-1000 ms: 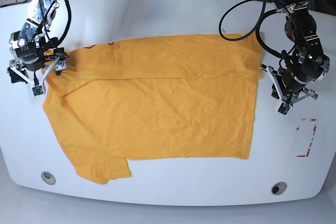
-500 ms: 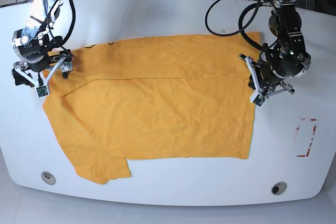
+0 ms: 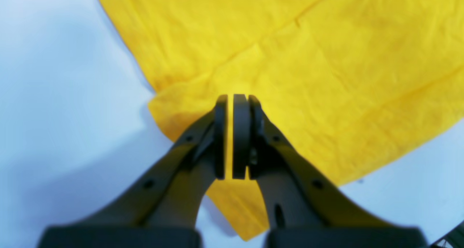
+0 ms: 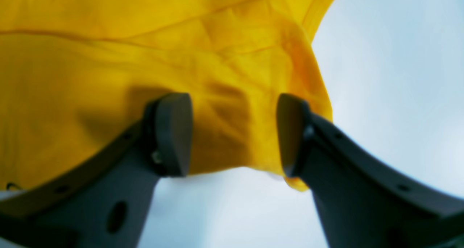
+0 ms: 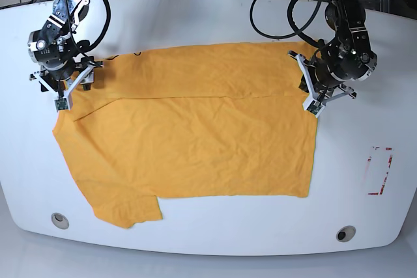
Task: Layout the t-shirt on the table in an organized manner, then fold the t-shirt properly
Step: 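Release the left gripper and regrasp the shirt's shoulder corner, then pull the shoulder edge taut between both grippers to smooth the shirt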
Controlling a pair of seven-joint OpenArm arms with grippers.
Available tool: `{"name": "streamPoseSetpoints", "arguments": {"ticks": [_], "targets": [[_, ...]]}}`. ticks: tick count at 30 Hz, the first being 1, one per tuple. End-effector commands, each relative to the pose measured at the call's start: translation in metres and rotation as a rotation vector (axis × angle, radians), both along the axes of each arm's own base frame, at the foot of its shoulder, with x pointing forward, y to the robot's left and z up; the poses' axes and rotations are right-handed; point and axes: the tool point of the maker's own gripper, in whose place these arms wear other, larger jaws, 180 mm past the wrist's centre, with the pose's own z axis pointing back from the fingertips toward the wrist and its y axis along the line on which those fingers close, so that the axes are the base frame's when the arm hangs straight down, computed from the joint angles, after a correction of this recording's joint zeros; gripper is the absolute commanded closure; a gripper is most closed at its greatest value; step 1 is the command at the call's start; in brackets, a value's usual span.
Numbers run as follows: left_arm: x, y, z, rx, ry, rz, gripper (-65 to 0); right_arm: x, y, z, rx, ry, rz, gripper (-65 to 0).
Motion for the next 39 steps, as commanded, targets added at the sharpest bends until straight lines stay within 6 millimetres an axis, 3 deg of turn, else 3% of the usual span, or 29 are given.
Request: {"name": "streamPoseSetpoints", "arguments": {"ticks": [1, 5, 9, 20, 29, 33, 39], "targets": [[0.003, 0.002, 0.000, -0.010, -0.006, 0.002, 0.0, 0.014, -0.004, 0.010, 0.001, -0.072, 0.012, -28.4], [-0.002, 0.006, -0.012, -0.013, 0.034, 0.010, 0.0, 0.012, -0.013, 0.004, -0.004, -0.052, 0.012, -27.9], [-0.007, 0.027, -0.022, 0.029, 0.073, 0.012, 0.0, 0.012, -0.016, -0.006, 0.014, -0.043, 0.010, -27.7], [-0.009, 0.056, -0.039, 0.041, 0.094, 0.023, 0.0, 0.012, -0.032, -0.014, 0.013, -0.043, 0.013, -27.6], [-0.013, 0.077, -0.051, 0.047, 0.115, 0.038, 0.0, 0.014, -0.036, -0.001, -0.020, -0.064, 0.020, -27.6], [-0.013, 0.084, -0.050, 0.062, 0.117, 0.040, 0.0, 0.017, -0.035, 0.008, -0.036, -0.085, 0.026, -27.6], [-0.014, 0.100, -0.045, 0.103, 0.118, 0.040, 0.0, 0.016, -0.032, 0.006, -0.029, -0.082, 0.025, -27.6]]}}
